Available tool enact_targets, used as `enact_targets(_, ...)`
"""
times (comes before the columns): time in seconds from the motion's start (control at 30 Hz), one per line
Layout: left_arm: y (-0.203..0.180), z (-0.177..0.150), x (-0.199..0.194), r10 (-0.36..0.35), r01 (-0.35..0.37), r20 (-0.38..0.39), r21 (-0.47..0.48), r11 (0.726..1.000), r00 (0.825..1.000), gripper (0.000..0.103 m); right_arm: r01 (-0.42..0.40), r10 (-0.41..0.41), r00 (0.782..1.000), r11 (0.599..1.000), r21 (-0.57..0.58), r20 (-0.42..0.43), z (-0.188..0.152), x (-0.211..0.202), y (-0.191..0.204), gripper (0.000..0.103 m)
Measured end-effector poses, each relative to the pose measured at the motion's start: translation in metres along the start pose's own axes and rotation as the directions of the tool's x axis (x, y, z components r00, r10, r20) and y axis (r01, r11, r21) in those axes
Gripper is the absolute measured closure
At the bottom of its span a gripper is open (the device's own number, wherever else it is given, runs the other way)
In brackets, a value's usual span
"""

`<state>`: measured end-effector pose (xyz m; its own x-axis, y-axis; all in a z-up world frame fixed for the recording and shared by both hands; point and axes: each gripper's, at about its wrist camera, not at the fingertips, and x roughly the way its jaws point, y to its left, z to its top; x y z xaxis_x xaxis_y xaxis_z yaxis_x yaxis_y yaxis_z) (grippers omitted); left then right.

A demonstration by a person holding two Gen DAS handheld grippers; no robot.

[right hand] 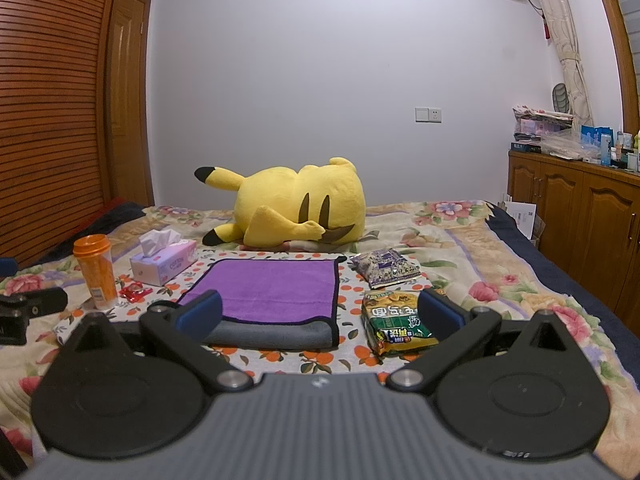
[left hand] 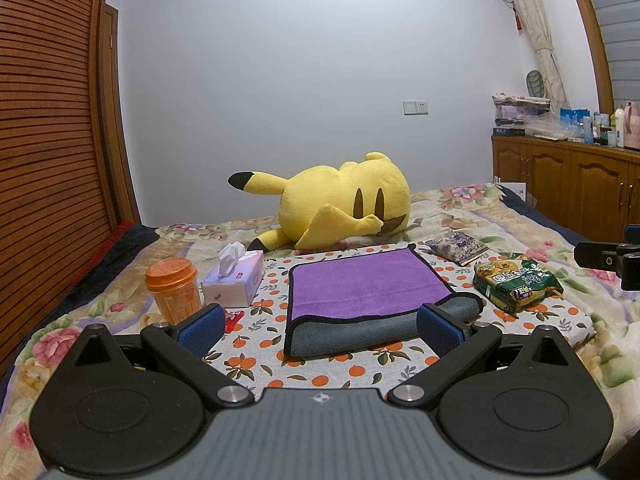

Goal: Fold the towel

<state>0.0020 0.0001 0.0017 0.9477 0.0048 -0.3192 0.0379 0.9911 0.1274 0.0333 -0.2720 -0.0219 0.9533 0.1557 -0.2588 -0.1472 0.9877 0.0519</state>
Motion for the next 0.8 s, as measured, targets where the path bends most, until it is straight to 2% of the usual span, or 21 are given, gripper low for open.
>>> enact_targets(0.6, -0.0003, -0.0002, 0.0000, 0.001, -0.001, -0.001, 0.002, 1.000, 1.000, 0.000, 0.000, 0.000, 1.000, 1.000, 0.000, -0.001, -0.0001, -0.0003, -0.0007, 0.000)
enact_targets(0.8, 0.0051, -0.0018, 0.0011, -0.005, 0.005, -0.024, 0.002, 1.000, 1.000, 0.000, -0.003, 0.003, 1.000, 1.000, 0.000, -0.007, 0.0010, 0.0010, 0.0015, 0.000)
